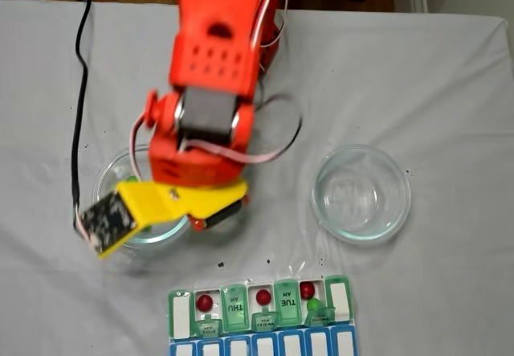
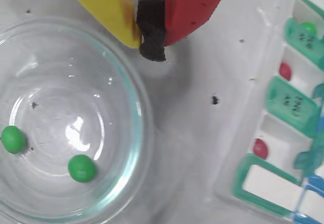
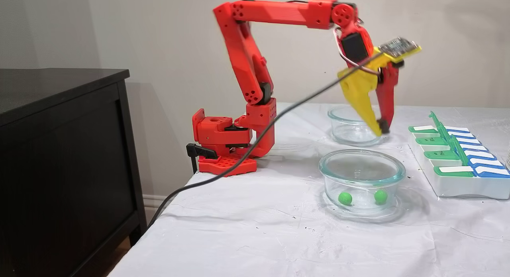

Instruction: Sort medicines into box.

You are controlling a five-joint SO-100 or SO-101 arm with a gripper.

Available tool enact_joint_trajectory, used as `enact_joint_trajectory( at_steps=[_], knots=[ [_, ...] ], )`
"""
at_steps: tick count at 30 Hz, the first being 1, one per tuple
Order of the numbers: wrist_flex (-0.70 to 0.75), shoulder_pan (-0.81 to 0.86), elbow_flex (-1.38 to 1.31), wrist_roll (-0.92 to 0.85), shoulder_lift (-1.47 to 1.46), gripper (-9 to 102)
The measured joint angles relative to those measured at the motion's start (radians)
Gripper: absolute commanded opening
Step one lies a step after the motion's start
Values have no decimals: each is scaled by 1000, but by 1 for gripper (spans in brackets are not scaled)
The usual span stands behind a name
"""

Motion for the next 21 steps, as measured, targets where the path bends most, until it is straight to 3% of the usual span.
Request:
enact_joint_trajectory(
  at_steps=[12, 21],
  knots=[
    [-95, 158, -12, -296, -51, 0],
    [-117, 213, -37, -253, -46, 0]
  ],
)
